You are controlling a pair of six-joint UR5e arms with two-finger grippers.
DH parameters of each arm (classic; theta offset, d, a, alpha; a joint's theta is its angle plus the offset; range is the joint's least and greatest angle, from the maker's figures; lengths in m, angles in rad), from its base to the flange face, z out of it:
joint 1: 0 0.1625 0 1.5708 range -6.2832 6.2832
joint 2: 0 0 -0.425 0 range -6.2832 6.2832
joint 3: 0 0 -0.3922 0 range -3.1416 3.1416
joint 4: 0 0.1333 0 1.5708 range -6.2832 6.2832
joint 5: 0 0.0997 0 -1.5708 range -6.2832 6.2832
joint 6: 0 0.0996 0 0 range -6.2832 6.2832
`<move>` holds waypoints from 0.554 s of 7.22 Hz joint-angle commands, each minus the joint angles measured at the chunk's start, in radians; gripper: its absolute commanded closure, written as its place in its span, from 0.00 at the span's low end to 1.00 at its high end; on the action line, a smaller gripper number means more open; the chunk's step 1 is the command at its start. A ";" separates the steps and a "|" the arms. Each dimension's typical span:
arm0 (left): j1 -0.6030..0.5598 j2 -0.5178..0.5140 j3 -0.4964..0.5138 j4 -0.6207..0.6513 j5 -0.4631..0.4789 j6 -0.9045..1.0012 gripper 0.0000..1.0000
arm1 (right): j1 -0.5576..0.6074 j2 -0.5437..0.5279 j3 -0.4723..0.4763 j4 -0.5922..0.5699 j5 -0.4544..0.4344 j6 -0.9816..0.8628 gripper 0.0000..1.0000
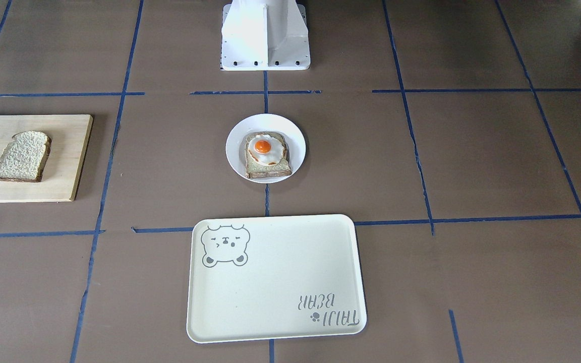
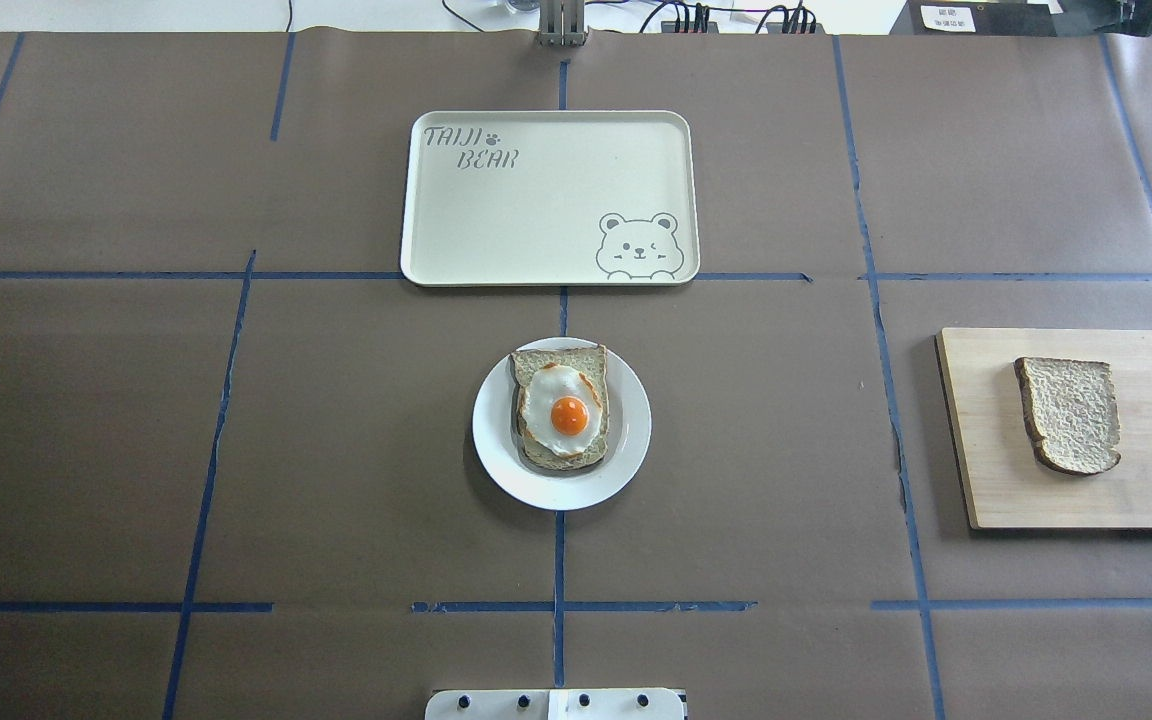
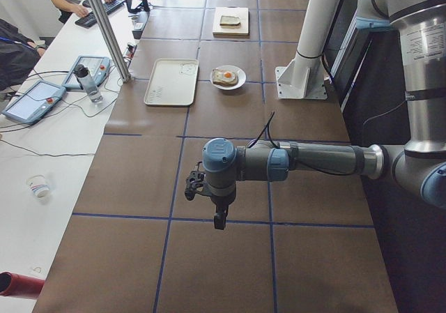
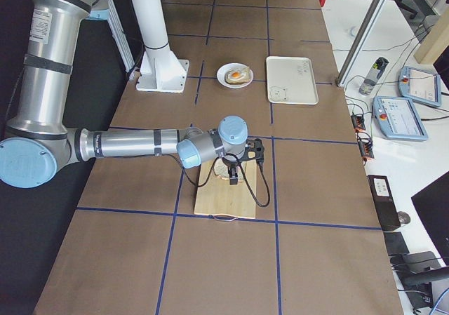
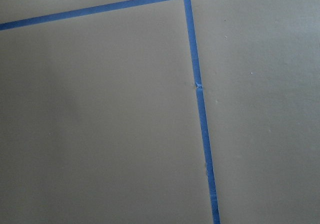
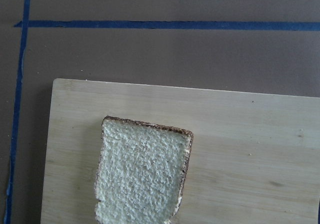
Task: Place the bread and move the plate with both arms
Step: 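Move the right gripper down toward the bread slice on the wooden board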
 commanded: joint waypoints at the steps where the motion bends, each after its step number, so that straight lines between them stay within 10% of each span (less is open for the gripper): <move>1: -0.001 -0.021 -0.005 -0.020 -0.003 0.000 0.00 | -0.056 -0.007 -0.141 0.287 -0.003 0.232 0.01; 4: -0.001 -0.056 0.001 -0.057 -0.002 -0.002 0.00 | -0.163 -0.007 -0.155 0.400 -0.073 0.461 0.10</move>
